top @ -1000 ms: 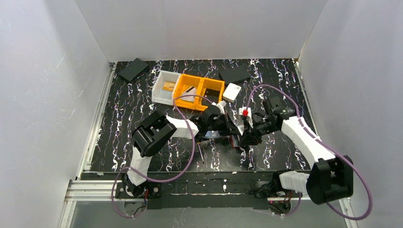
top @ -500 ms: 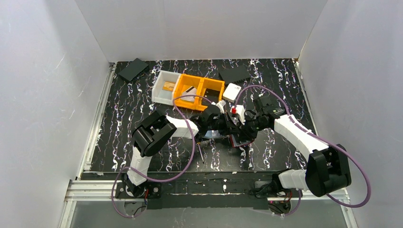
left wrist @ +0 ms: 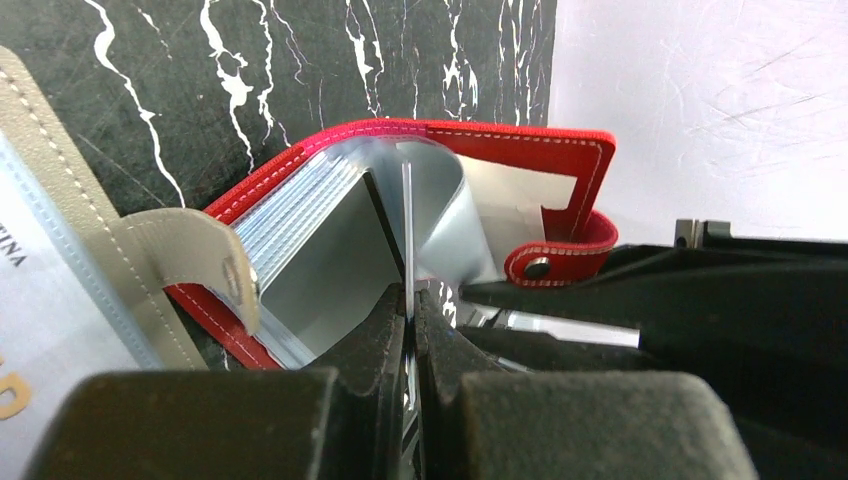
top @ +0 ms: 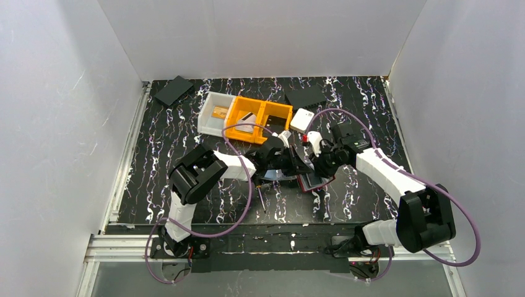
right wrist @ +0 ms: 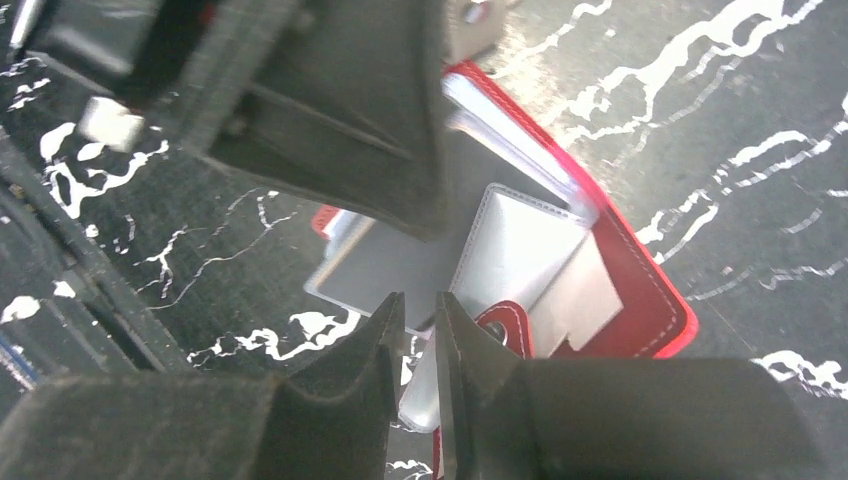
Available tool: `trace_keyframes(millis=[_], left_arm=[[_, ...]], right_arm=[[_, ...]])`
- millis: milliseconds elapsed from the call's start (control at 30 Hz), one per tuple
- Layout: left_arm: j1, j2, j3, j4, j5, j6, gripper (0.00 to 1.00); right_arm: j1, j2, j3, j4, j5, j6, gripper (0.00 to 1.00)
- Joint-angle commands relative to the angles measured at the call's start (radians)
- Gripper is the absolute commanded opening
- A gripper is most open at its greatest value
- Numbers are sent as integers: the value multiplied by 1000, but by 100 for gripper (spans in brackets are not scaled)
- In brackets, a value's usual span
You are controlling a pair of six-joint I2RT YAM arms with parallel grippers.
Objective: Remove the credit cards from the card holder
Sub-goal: Remove the credit card from the card holder.
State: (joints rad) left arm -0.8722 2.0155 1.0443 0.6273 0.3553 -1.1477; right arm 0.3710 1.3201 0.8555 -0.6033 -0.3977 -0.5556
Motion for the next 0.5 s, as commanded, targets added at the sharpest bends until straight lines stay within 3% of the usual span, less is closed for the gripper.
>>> trace_keyframes(millis=[0, 467], left_arm=[[7, -94, -25, 35, 10, 44, 0], [7, -189, -173, 310, 71, 195, 0]], right_arm=[[-36, -15, -1, 70, 74, 63, 27], [-144, 23, 53, 4, -160, 116, 43]])
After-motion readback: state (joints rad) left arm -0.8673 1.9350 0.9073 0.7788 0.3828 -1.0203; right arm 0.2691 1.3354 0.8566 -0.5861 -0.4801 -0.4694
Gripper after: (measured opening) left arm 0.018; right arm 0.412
